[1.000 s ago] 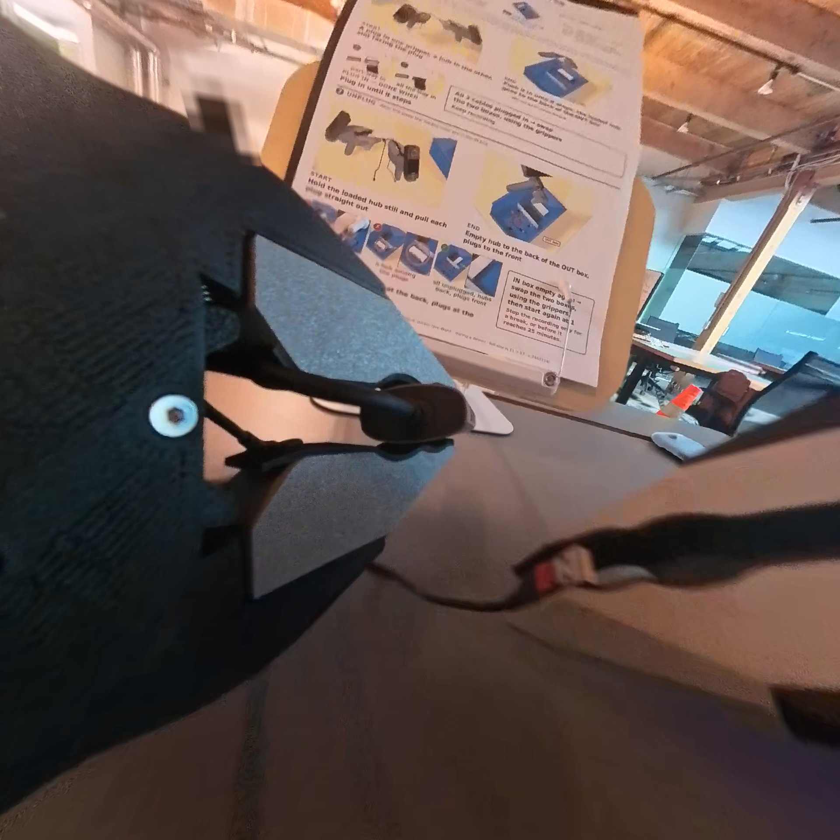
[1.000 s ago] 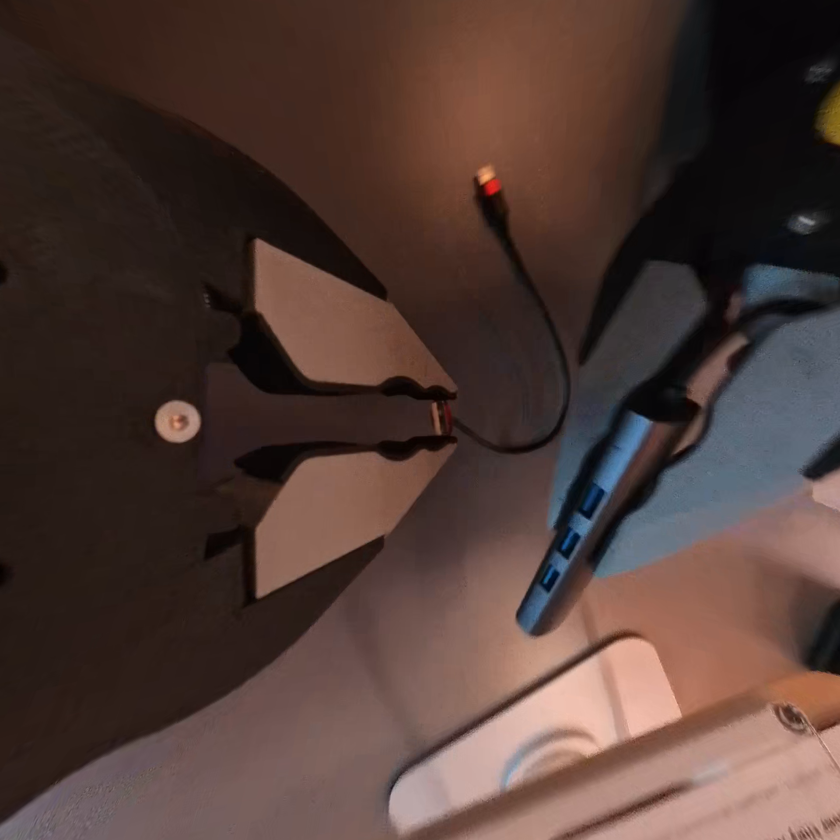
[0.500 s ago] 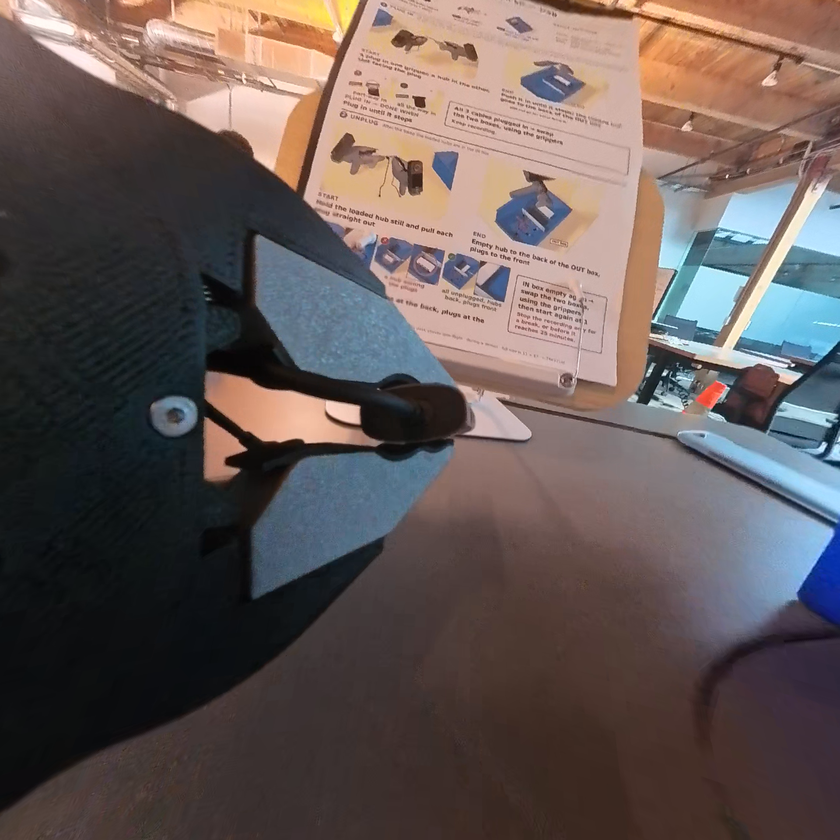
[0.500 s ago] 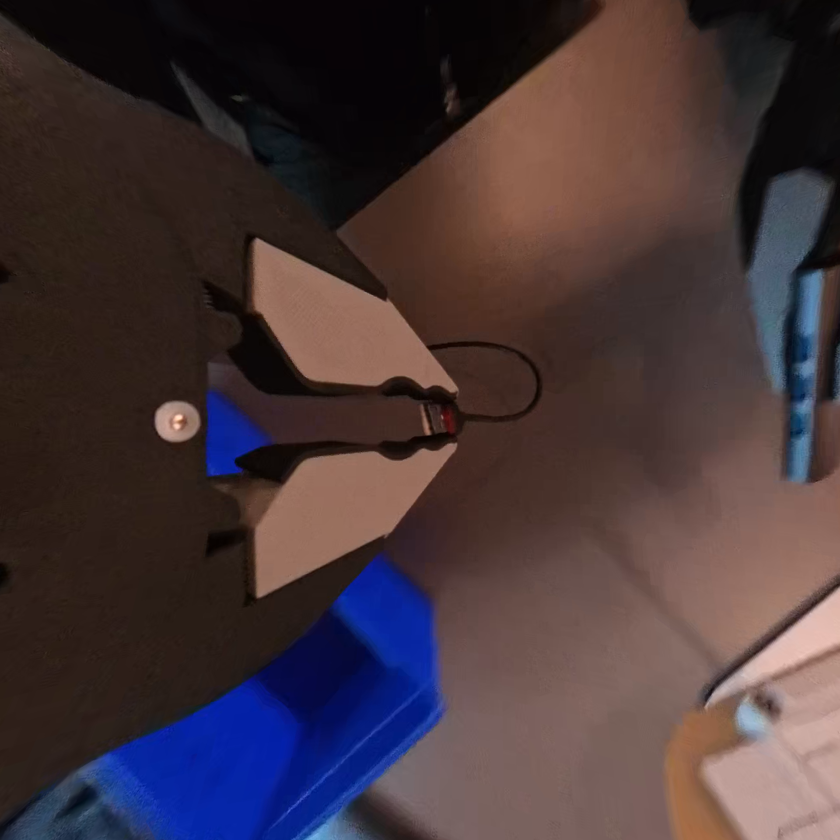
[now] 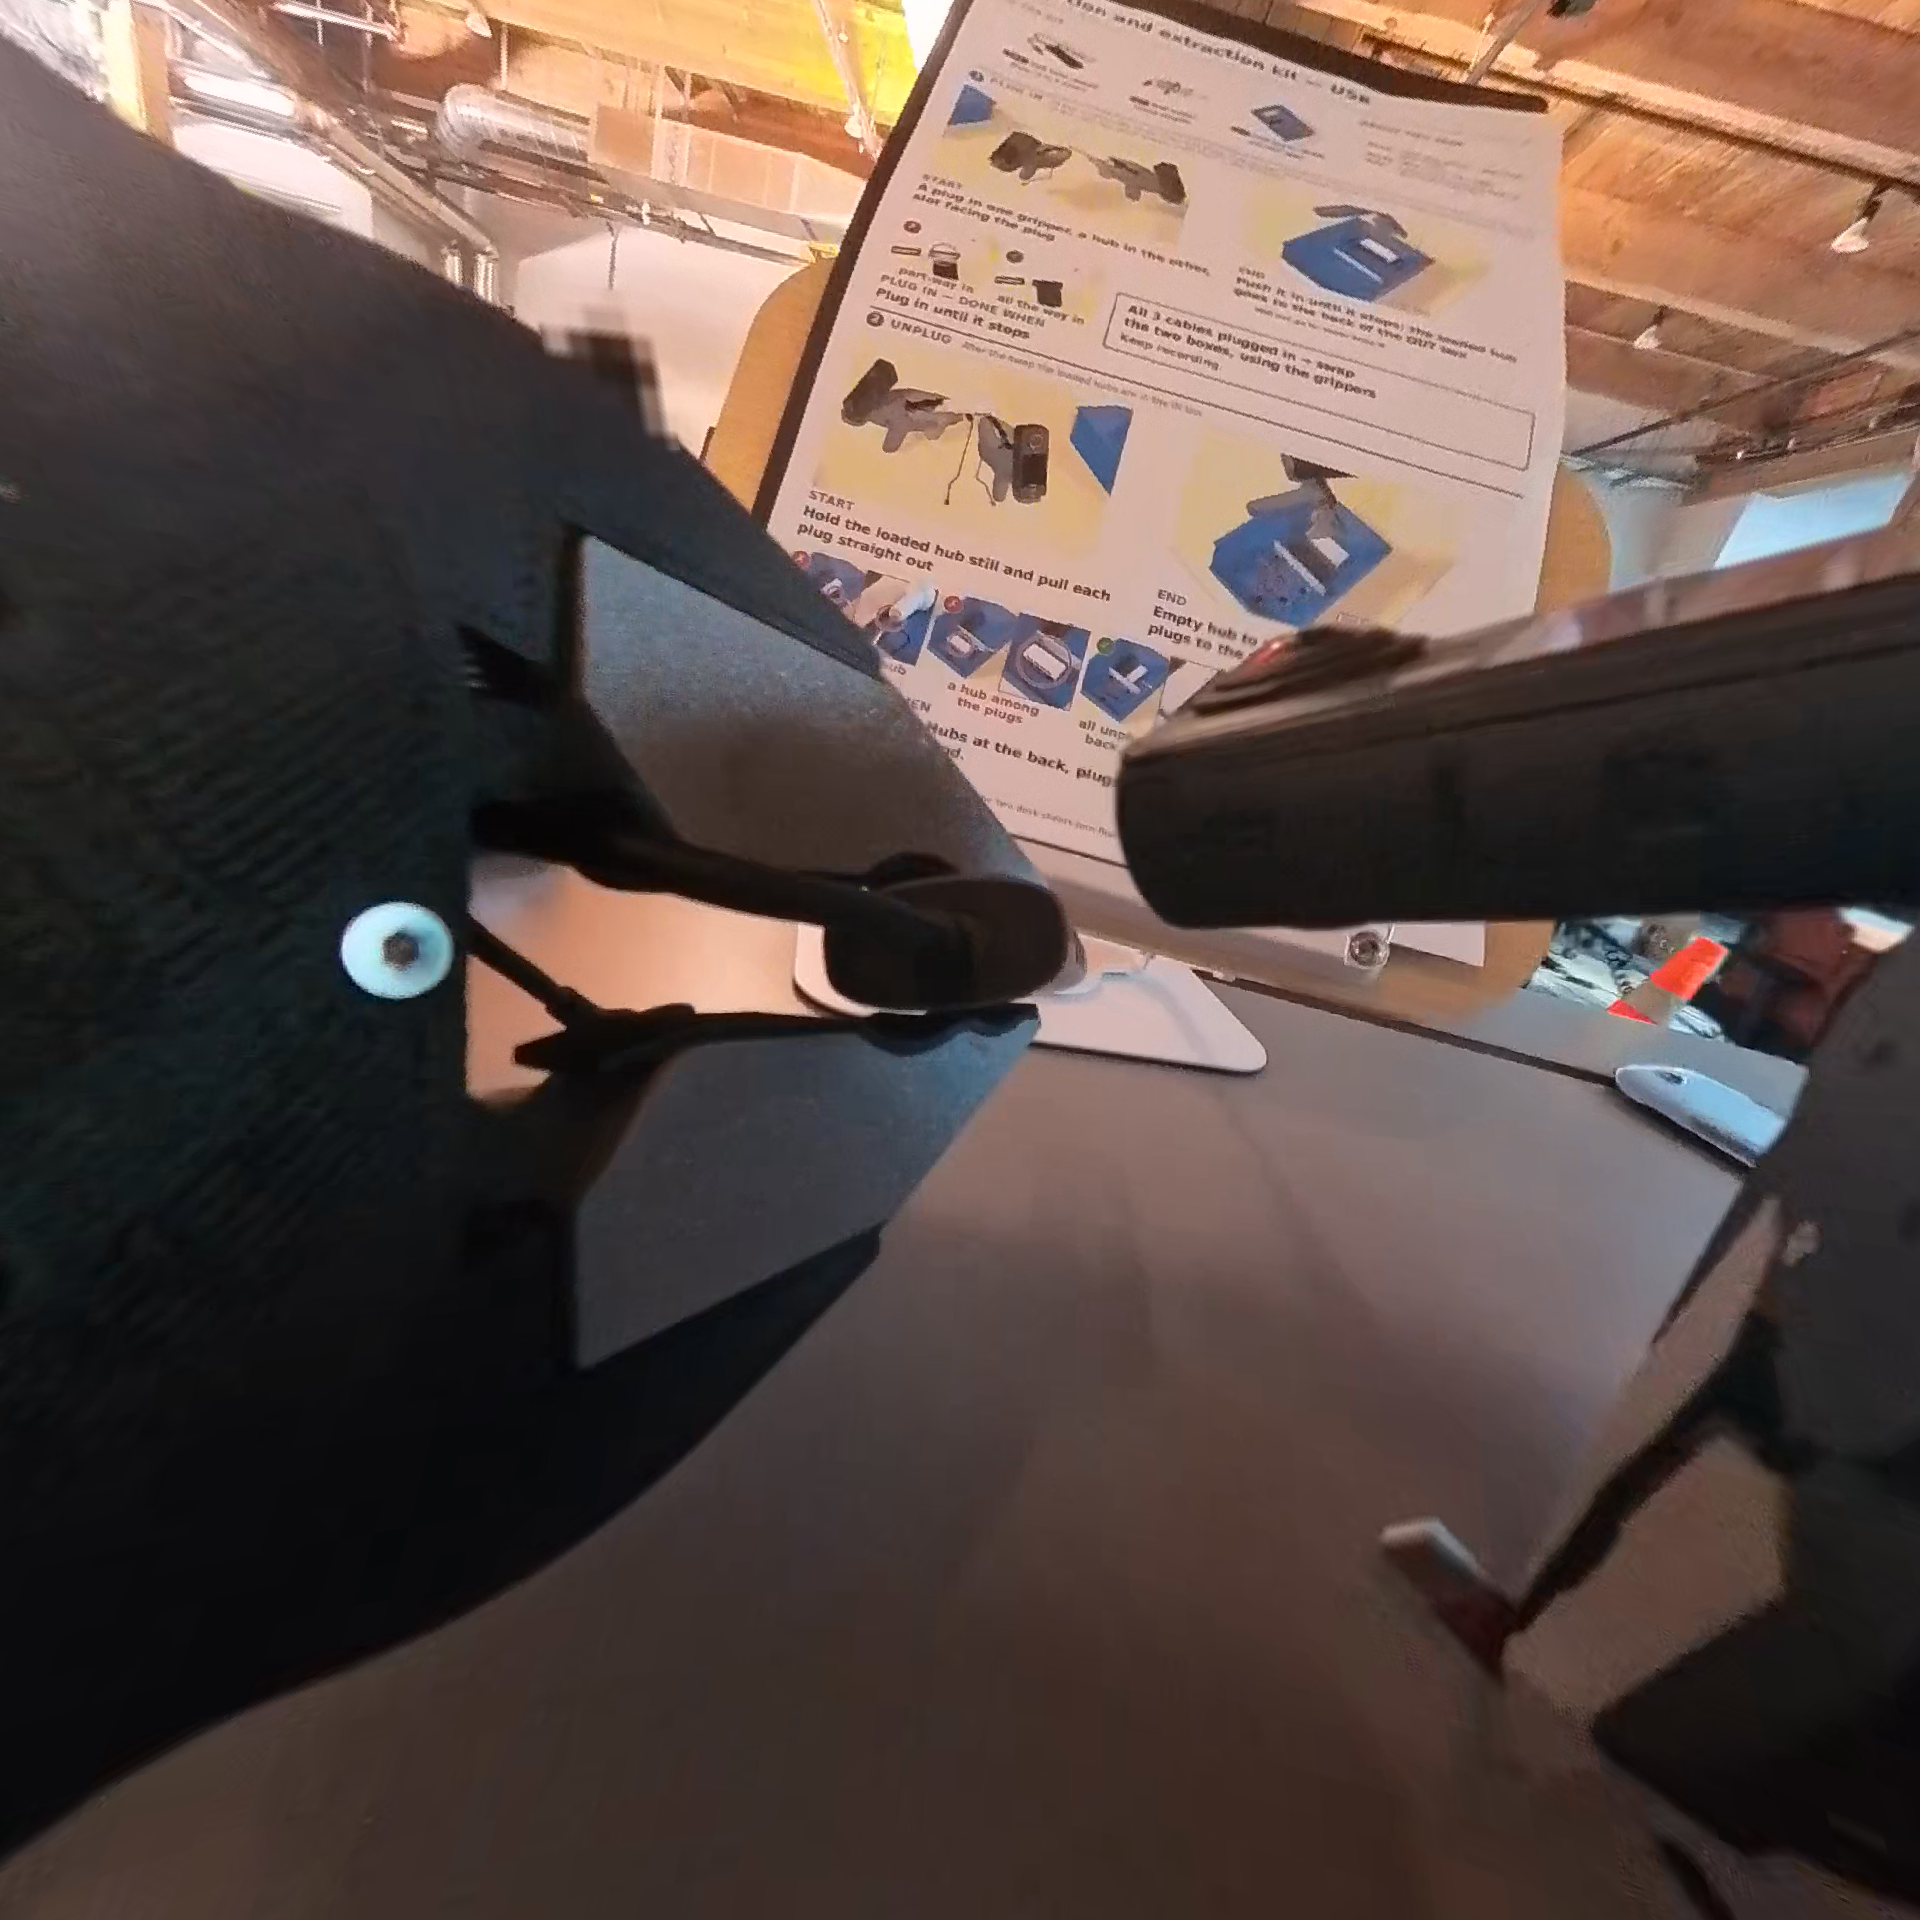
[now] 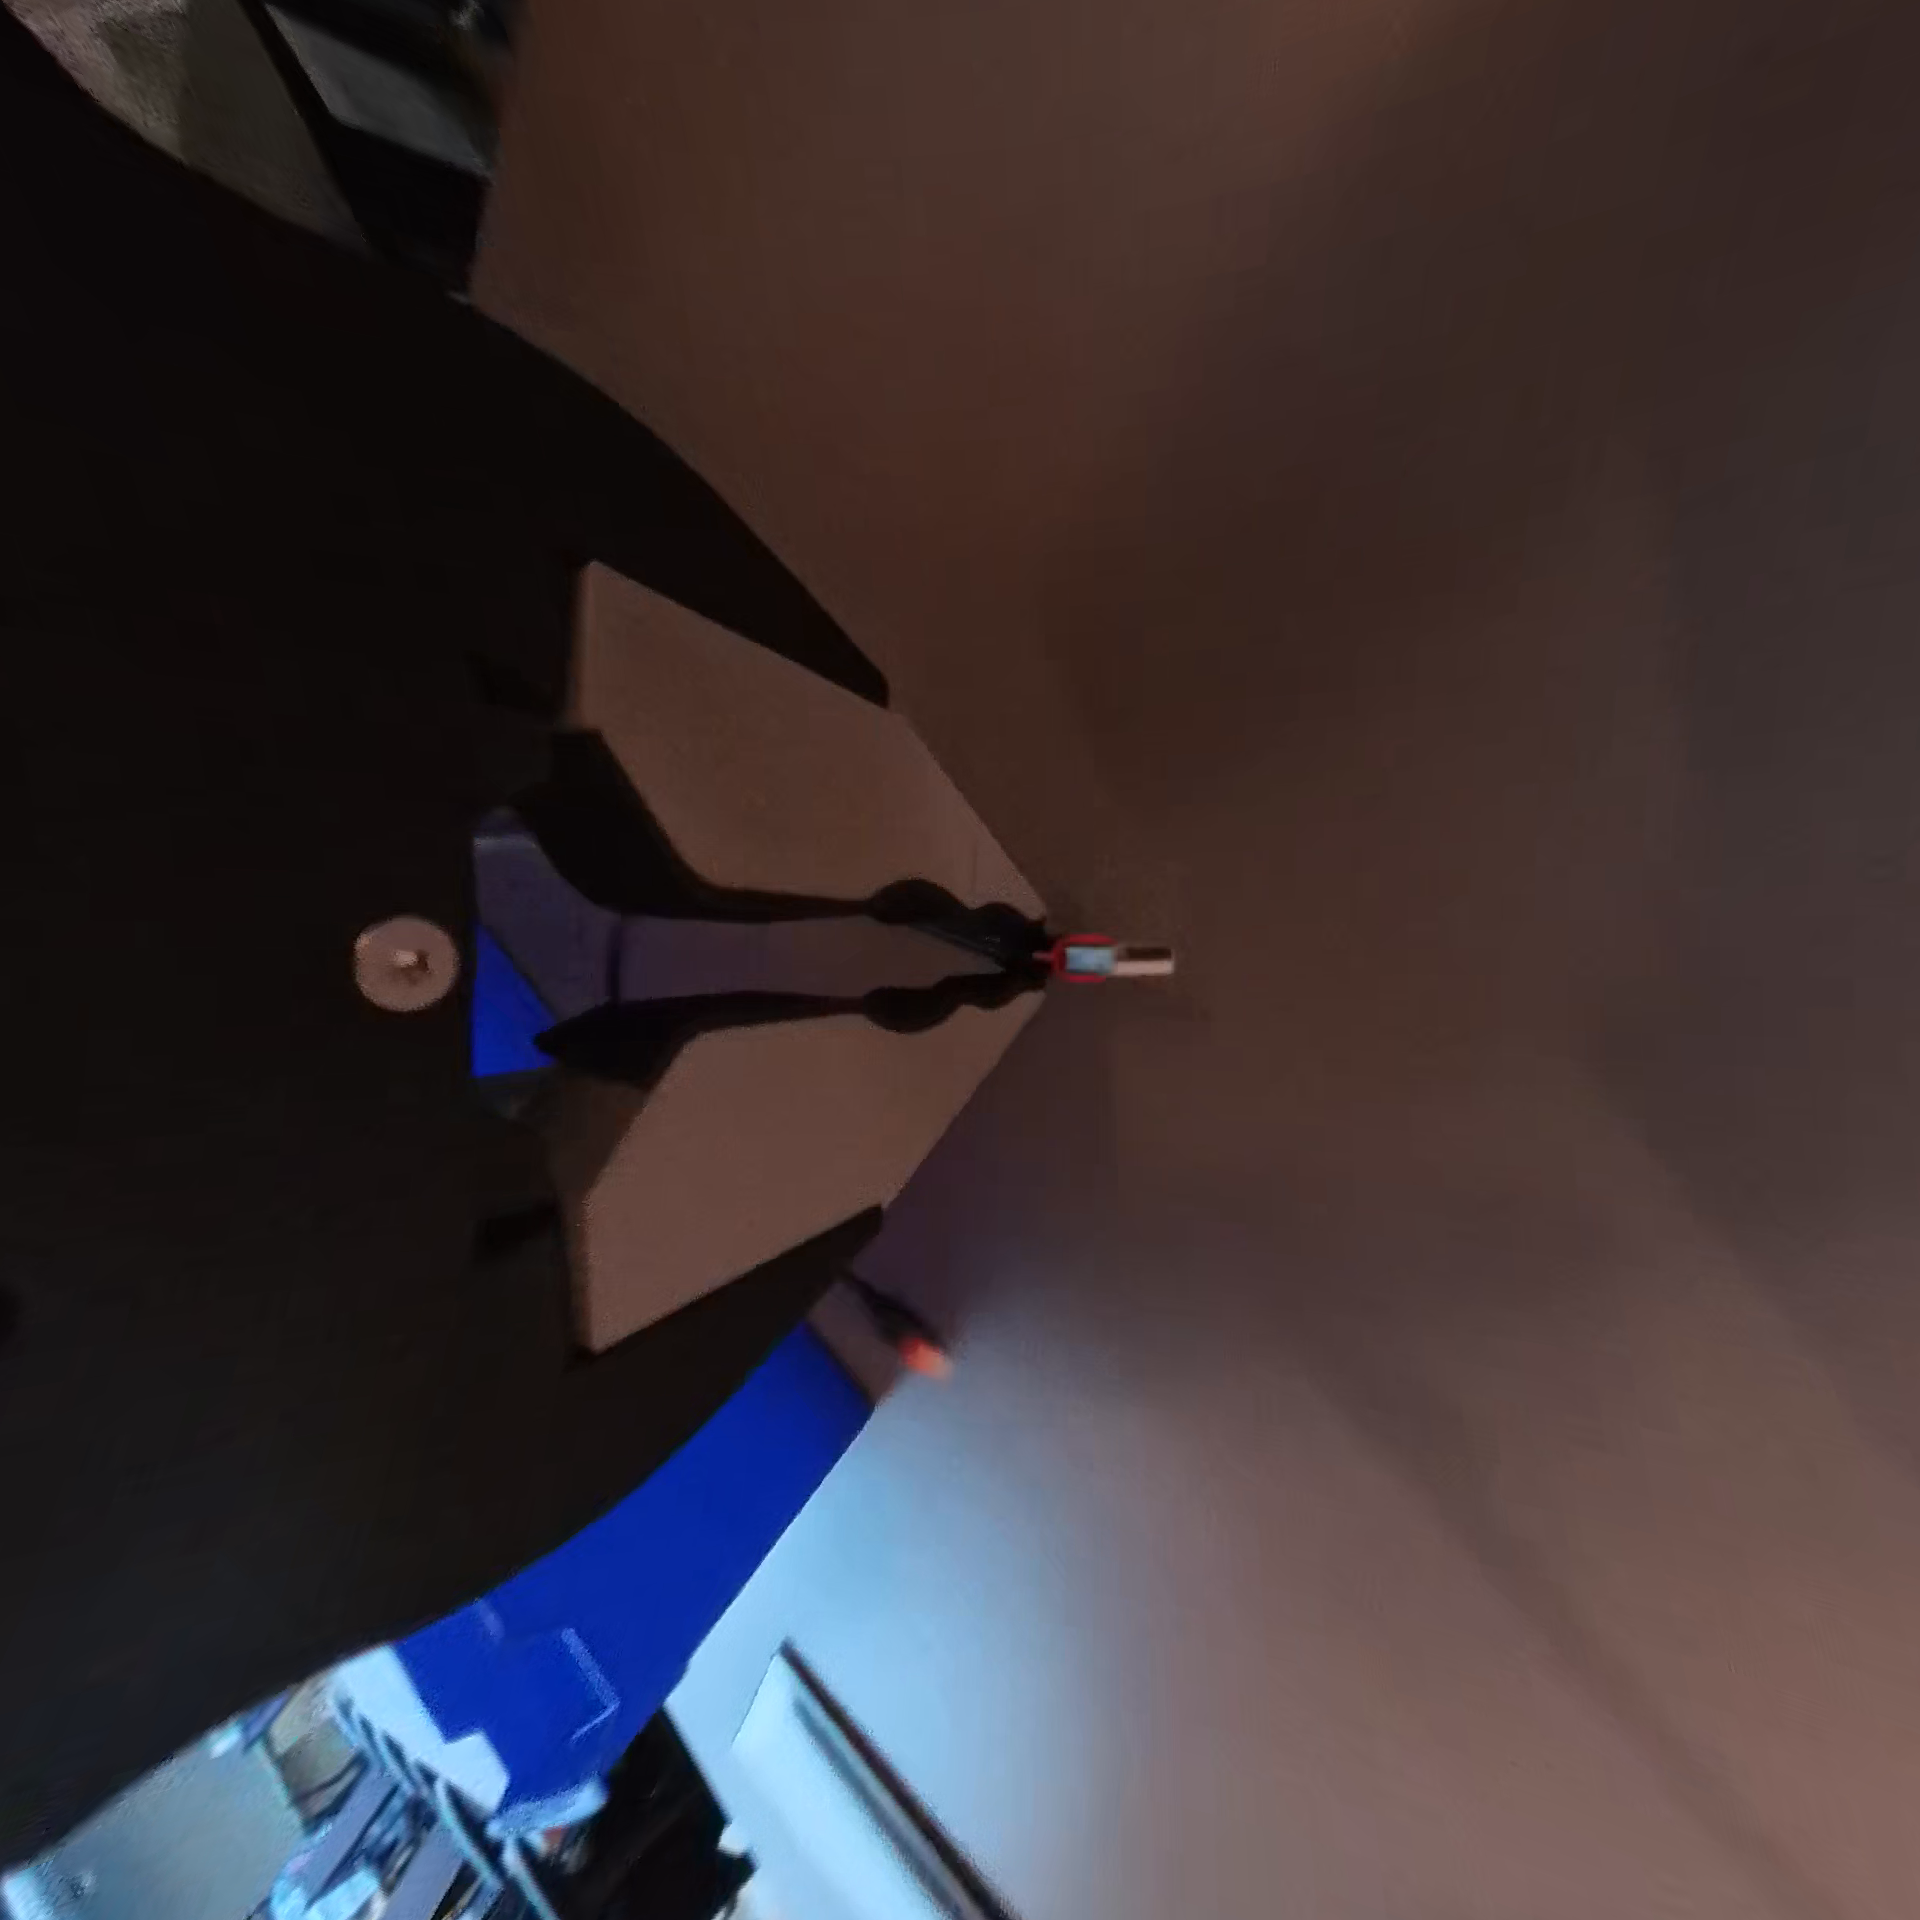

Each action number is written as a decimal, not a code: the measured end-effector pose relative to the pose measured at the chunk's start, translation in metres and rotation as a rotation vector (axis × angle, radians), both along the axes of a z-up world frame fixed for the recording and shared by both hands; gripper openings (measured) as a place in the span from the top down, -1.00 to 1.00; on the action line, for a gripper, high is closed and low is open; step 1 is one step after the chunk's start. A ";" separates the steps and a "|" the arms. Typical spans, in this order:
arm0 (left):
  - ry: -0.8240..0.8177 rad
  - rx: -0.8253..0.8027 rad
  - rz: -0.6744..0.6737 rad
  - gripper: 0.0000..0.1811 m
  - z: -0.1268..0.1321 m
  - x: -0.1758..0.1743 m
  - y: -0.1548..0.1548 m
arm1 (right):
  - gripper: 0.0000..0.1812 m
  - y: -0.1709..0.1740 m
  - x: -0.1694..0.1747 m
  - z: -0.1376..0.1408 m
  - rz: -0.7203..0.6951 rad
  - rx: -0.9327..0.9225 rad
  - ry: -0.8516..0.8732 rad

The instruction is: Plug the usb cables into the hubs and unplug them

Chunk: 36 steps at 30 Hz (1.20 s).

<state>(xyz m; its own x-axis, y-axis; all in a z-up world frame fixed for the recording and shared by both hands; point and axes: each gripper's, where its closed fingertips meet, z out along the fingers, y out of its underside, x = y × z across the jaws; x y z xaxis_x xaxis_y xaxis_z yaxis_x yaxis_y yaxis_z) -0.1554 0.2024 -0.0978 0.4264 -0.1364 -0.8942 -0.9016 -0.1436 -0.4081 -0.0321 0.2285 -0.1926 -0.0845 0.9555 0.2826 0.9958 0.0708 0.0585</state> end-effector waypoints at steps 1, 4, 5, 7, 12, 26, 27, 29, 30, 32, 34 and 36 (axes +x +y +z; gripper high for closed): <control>0.005 0.001 0.000 0.83 0.001 0.000 0.000 | 0.95 0.005 0.002 0.005 -0.009 0.030 0.008; 0.019 0.015 -0.001 0.83 0.005 0.002 -0.002 | 0.95 0.025 0.013 0.028 -0.061 0.136 0.037; 0.017 0.021 -0.003 0.83 0.007 0.002 -0.002 | 0.95 0.030 0.014 0.036 -0.072 0.167 0.053; 0.007 0.029 -0.001 0.84 0.009 0.002 -0.003 | 0.94 0.038 0.015 0.051 -0.095 0.258 0.066; -0.007 0.028 0.011 0.83 0.009 -0.002 -0.002 | 0.79 -0.009 -0.006 0.038 0.009 0.044 0.161; -0.016 0.032 0.009 0.83 0.012 -0.001 -0.004 | 0.34 0.000 0.076 0.026 -0.371 -0.229 0.471; -0.016 0.031 0.011 0.82 0.012 -0.001 -0.003 | 0.37 -0.002 0.071 0.022 -0.412 -0.282 0.539; -0.018 0.030 0.012 0.83 0.011 -0.001 -0.003 | 0.37 0.011 0.069 0.014 -0.488 -0.249 0.631; -0.021 0.029 0.011 0.83 0.011 -0.001 -0.003 | 0.36 0.021 0.070 0.010 -0.513 -0.201 0.659; -0.022 0.023 0.009 0.84 0.009 0.000 -0.003 | 0.42 0.029 0.064 0.005 -0.542 -0.191 0.715; -0.016 0.017 0.005 0.83 0.007 0.002 -0.003 | 0.43 0.035 0.060 -0.004 -0.566 -0.204 0.723; -0.008 0.011 0.004 0.83 0.005 0.003 -0.002 | 0.49 0.048 0.064 -0.007 -0.578 -0.115 0.703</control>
